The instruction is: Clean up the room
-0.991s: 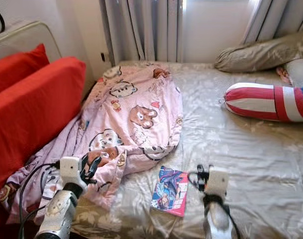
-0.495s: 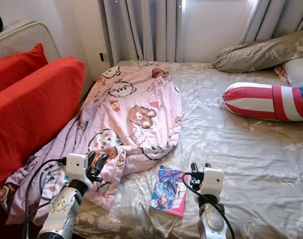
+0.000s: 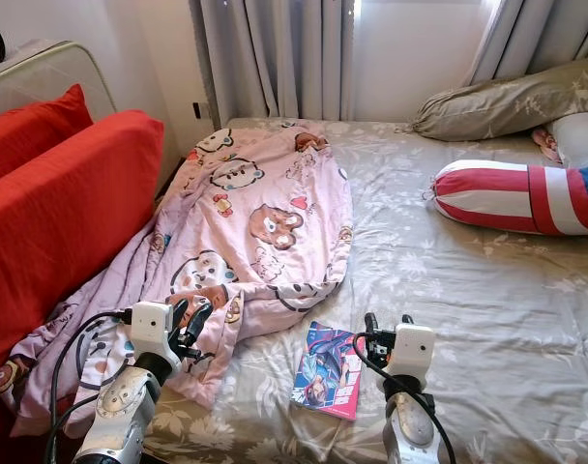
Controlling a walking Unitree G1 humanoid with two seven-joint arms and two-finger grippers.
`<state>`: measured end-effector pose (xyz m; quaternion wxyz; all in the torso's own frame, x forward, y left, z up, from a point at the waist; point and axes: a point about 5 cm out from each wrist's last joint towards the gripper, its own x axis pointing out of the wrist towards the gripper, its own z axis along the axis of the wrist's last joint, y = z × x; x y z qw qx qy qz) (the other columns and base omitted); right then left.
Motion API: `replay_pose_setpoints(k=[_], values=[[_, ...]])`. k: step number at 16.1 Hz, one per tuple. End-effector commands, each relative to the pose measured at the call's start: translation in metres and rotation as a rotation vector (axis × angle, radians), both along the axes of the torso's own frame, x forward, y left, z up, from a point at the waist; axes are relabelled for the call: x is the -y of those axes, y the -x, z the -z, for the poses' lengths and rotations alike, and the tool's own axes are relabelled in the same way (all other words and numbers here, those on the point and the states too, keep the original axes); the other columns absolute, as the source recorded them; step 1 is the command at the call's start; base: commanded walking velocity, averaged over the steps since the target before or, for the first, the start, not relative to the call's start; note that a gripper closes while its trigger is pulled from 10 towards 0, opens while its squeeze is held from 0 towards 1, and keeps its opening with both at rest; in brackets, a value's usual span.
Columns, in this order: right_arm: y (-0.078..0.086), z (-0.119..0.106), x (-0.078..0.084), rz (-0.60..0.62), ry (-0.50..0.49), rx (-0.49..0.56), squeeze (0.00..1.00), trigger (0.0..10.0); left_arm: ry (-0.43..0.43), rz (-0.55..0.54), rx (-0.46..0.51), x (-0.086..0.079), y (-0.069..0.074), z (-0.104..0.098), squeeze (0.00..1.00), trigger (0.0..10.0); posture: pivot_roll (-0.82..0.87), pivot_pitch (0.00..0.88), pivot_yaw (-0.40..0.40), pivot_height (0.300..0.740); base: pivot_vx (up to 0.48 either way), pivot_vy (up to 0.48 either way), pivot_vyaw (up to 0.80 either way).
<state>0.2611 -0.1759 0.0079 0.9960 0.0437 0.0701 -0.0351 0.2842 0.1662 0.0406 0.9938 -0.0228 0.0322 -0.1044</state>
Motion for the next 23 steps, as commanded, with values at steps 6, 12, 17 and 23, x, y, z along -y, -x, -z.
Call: replay_pose_setpoints(k=[6, 12, 17, 23], values=[[0.0, 0.006, -0.006, -0.027, -0.015, -0.052, 0.0, 10.0, 0.007, -0.007, -0.016, -0.006, 0.001, 0.003, 0.0, 10.0, -0.01, 0.0, 0.014, 0.705, 0.0, 0.0, 0.0], [0.003, 0.01, -0.011, -0.055, -0.032, -0.068, 0.0, 10.0, 0.004, -0.01, -0.029, -0.009, 0.001, 0.007, 0.0, 10.0, 0.0, 0.0, 0.009, 0.69, 0.0, 0.0, 0.0], [0.003, 0.012, -0.014, -0.072, -0.052, -0.089, 0.0, 10.0, 0.004, -0.002, -0.029, -0.008, 0.0, 0.007, 0.0, 10.0, 0.0, 0.0, 0.012, 0.675, 0.0, 0.0, 0.0], [0.005, 0.012, -0.018, -0.083, -0.057, -0.076, 0.0, 10.0, 0.0, 0.011, -0.034, -0.009, 0.0, 0.008, 0.0, 10.0, 0.0, 0.0, 0.018, 0.675, 0.0, 0.0, 0.0]])
